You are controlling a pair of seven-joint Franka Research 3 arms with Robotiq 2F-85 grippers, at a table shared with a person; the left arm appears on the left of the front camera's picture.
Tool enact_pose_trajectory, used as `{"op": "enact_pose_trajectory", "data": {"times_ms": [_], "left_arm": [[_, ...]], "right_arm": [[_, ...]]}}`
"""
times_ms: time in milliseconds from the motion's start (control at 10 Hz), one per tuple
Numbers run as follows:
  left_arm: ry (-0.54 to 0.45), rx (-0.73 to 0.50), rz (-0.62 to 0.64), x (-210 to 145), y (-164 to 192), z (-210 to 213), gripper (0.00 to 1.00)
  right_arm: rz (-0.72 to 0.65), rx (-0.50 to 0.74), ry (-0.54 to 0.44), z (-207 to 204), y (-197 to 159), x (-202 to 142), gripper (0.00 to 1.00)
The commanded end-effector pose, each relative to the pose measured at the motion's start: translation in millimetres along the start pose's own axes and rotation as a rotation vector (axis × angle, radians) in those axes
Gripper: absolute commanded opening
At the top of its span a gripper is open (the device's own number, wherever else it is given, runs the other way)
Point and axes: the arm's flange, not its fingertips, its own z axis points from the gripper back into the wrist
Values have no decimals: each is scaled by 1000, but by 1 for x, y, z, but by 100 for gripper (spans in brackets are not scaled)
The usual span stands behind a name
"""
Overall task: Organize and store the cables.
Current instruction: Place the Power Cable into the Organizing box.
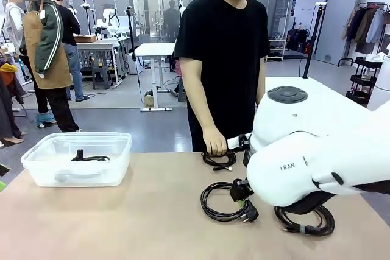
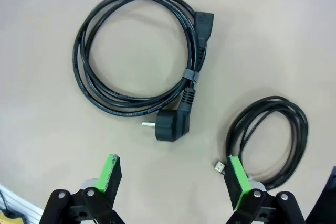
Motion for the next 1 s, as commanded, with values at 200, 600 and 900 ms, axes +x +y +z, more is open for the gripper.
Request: {"op": "enact_pose_trajectory", "data": {"times_ms": [200, 600, 900], "left_arm": [[-5, -3, 13, 1, 0, -1, 100], [-5, -3, 13, 1, 0, -1, 100], [-5, -3, 13, 1, 0, -1, 100]], "right_arm": [[-58, 32, 5, -33, -1, 25, 100], [-108, 93, 1, -57, -26, 41, 100], [-181, 128, 45, -77, -39, 54, 100]]}}
